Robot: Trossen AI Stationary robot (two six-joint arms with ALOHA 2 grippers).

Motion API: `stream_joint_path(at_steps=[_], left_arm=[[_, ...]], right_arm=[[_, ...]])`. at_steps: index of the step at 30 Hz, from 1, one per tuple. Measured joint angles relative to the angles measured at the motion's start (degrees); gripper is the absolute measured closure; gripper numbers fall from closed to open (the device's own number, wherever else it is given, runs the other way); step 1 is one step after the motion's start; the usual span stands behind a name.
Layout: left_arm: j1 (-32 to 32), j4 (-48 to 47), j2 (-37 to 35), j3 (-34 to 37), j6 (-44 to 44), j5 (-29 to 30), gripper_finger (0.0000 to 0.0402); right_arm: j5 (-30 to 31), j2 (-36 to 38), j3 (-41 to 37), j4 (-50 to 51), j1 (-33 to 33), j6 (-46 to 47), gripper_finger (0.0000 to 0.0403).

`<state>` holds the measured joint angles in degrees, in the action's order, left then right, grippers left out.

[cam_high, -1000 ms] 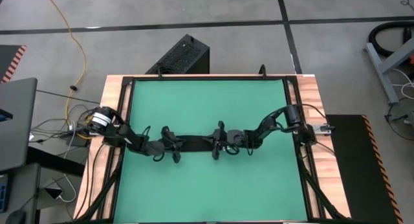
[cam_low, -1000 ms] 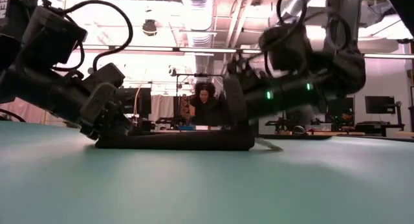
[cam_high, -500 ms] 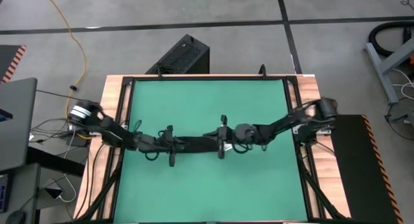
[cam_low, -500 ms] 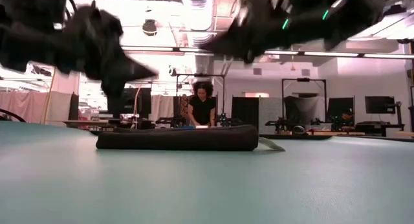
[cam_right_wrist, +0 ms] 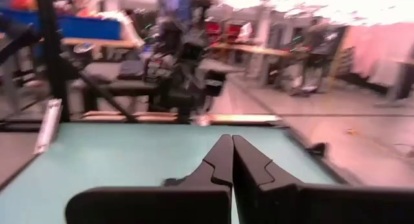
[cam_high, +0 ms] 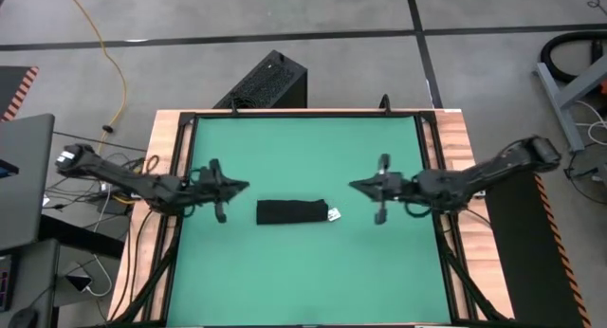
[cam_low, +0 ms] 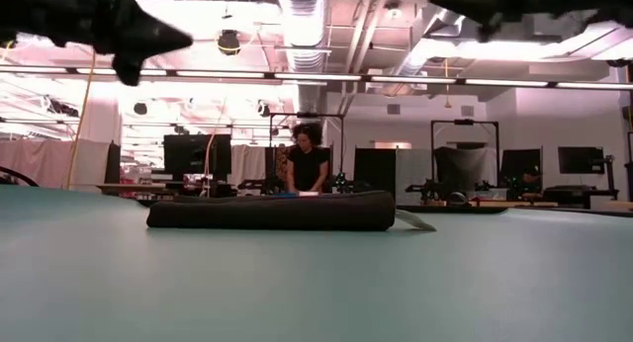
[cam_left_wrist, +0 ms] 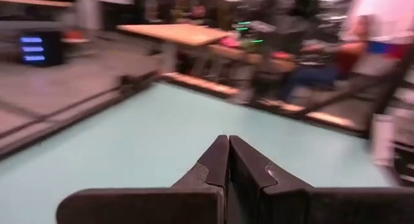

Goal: Roll towel
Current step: Return to Home Position

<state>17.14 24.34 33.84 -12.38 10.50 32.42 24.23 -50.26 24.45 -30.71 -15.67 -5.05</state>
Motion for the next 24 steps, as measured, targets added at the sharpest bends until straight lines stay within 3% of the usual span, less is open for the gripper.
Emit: stream_joint_path(at_steps=[5,14,24], left_arm=[[1.2,-13.3,-9.7,0.8,0.6,10.1,0.0402],[1.3,-10.9,-19.3,11.3,2.7,13.0,0.0402],[1.9,-11.7,-20.5,11.7,2.4,14.9,0.0402]], right_arm=[[7.5,11.5,-8.9,-0.3,-2.3,-0.8,0.0384],[16.7,28.9,-19.4,0.7,-3.9,0.2,0.0384],[23.4,48.3,-19.7,23.0,-4.9,-1.4,0.0384]])
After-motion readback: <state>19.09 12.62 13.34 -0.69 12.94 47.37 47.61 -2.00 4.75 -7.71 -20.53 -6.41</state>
